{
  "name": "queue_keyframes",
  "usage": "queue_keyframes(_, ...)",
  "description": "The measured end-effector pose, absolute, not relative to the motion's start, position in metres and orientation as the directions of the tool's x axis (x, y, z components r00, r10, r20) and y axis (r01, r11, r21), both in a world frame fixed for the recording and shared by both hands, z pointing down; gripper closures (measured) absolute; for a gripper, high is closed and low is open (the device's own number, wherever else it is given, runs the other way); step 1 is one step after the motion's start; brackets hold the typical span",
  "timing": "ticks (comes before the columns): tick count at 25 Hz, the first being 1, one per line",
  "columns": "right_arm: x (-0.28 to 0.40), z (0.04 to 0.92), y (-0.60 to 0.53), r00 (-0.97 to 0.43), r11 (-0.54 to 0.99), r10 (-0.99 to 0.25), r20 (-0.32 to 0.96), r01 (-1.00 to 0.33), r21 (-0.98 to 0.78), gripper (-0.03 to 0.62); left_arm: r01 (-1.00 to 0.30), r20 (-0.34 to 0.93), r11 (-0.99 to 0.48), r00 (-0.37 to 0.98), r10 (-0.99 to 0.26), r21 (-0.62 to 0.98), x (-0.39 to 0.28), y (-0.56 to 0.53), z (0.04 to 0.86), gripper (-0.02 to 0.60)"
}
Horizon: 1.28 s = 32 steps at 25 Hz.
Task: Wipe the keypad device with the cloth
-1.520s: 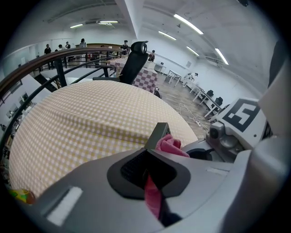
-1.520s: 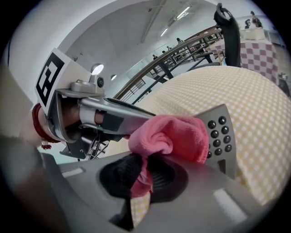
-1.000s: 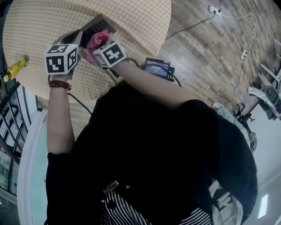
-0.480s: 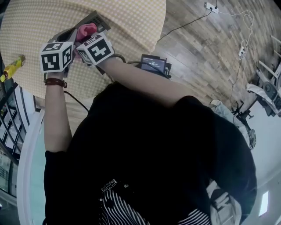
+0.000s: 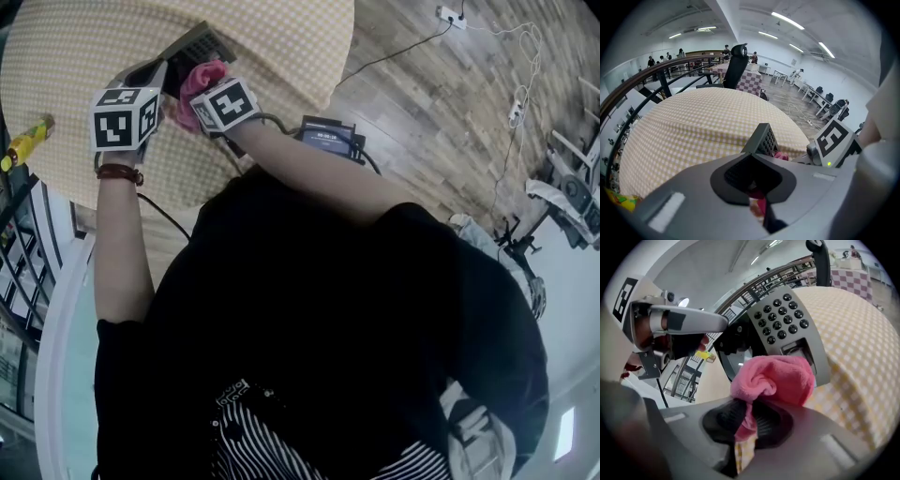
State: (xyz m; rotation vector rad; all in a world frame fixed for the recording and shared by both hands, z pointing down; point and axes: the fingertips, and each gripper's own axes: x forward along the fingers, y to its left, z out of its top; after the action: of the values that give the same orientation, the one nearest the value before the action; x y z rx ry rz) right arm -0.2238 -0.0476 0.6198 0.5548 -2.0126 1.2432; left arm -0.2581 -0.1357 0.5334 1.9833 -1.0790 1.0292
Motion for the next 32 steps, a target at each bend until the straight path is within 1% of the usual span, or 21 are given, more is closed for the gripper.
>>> queue_keyframes(2, -0.225, 0.617, -0.047, -0.649, 0.445, 0.016, 0.760, -0.676, -0.587, 0.550, -0.874, 0.864, -0.459, 0.346, -0.366, 0.156, -0.259, -0.135, 0.532, 0.577)
queue_keyframes(4, -0.229, 0.607, -0.052, -0.649, 0.434, 0.005, 0.761, -0.684, -0.586, 0.551, -0.875, 0.863, -0.458, 0.346, -0.368, 0.156, -0.259, -0.136, 0.531, 0.577)
queue_keyframes(8, -0.251, 0.566, -0.080, -0.691, 0.502, -0.123, 0.712, -0.663, -0.556, 0.551, -0.875, 0.866, -0.462, 0.338, -0.369, 0.144, -0.258, -0.134, 0.532, 0.577)
queue_keyframes(10, -0.262, 0.552, -0.094, -0.716, 0.522, -0.161, 0.679, -0.646, -0.557, 0.551, -0.876, 0.864, -0.464, 0.331, -0.380, 0.132, -0.259, -0.139, 0.532, 0.577)
queue_keyframes(13, -0.262, 0.555, -0.091, -0.730, 0.519, -0.152, 0.667, -0.633, -0.574, 0.551, -0.876, 0.867, -0.468, 0.322, -0.380, 0.120, -0.257, -0.136, 0.532, 0.577)
queue_keyframes(19, -0.245, 0.583, -0.074, -0.713, 0.526, -0.134, 0.689, -0.640, -0.560, 0.551, -0.871, 0.870, -0.480, 0.315, -0.380, 0.106, -0.260, -0.135, 0.532, 0.577)
queue_keyframes(23, -0.227, 0.609, -0.054, -0.686, 0.475, -0.085, 0.722, -0.665, -0.576, 0.549, -0.868, 0.873, -0.488, 0.308, -0.377, 0.096, -0.259, -0.133, 0.533, 0.577)
queue_keyframes(28, -0.217, 0.622, -0.047, -0.671, 0.450, -0.031, 0.741, -0.672, -0.589, 0.550, -0.872, 0.876, -0.483, 0.294, -0.383, 0.082, -0.257, -0.133, 0.533, 0.577)
queue_keyframes(30, -0.217, 0.619, -0.047, -0.670, 0.462, -0.024, 0.742, -0.665, -0.586, 0.551, -0.876, 0.873, -0.476, 0.294, -0.388, 0.083, -0.257, -0.133, 0.533, 0.578)
queue_keyframes(32, -0.219, 0.615, -0.049, -0.656, 0.499, -0.042, 0.754, -0.667, -0.553, 0.551, -0.878, 0.872, -0.470, 0.294, -0.393, 0.084, -0.259, -0.134, 0.533, 0.577)
